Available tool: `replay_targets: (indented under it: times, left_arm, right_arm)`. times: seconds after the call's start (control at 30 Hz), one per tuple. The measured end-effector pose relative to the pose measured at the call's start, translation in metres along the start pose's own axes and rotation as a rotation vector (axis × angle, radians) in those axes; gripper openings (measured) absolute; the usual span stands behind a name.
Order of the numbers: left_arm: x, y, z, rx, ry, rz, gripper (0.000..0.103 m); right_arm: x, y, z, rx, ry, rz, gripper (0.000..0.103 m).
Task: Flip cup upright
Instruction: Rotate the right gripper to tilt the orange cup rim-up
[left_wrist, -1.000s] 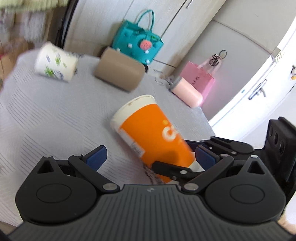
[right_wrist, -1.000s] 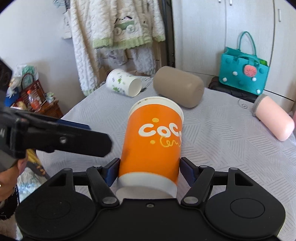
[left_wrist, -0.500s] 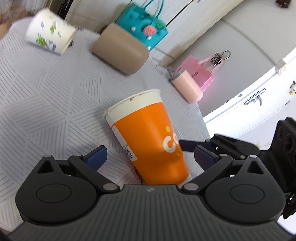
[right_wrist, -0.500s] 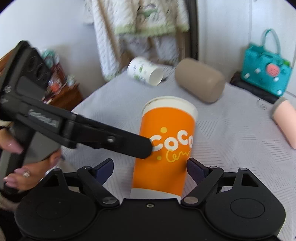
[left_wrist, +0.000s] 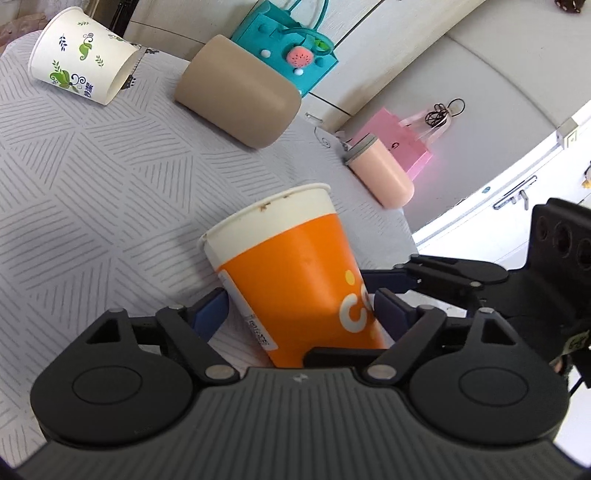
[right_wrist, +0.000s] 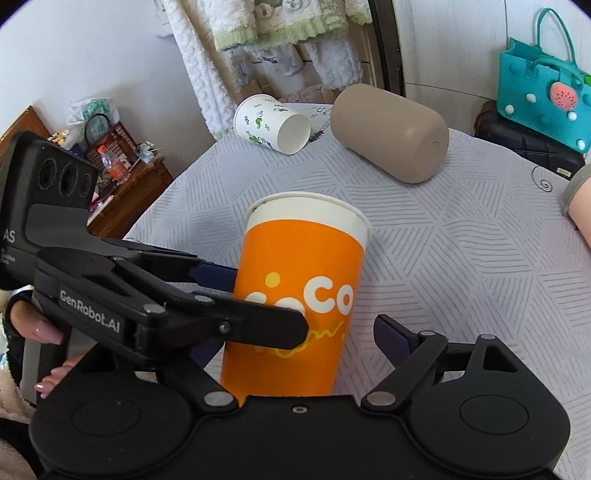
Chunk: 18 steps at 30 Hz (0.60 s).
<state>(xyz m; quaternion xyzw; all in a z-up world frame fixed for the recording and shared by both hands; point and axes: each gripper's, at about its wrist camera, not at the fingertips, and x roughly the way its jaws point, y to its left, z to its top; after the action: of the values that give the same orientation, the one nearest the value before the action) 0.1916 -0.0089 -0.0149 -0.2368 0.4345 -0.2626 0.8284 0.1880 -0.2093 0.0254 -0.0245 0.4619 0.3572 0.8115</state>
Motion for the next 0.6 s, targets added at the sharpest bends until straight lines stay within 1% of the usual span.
replay_targets:
  times: [0.03,0.07,0.17,0.27,0.33,0.6]
  left_arm:
    - [0.0,-0.001,0.0,0.008,-0.005,-0.002,0.084]
    - [-0.001,-0.001,0.0,0.014,-0.014,-0.007,0.084]
    - [-0.008,-0.002,0.0,0.029,-0.039,-0.039,0.079]
    - [-0.016,-0.004,0.001,0.043,-0.074,-0.076,0.079]
    - [-0.021,-0.008,0.002,0.063,-0.106,-0.084,0.077]
    - [-0.037,-0.037,0.0,0.226,-0.251,-0.033,0.074]
  right_arm:
    - [-0.001,-0.001,-0.001,0.001,-0.005,0.021,0.08]
    - [-0.001,0.0,0.0,0.001,-0.01,0.023,0.079]
    - [-0.007,0.002,-0.004,-0.053,-0.043,0.009,0.079]
    - [-0.017,-0.001,-0.006,-0.062,-0.084,0.022,0.079]
    - [-0.022,-0.004,-0.007,-0.068,-0.118,0.028,0.079]
    - [-0.029,0.002,-0.011,-0.147,-0.245,-0.026,0.078]
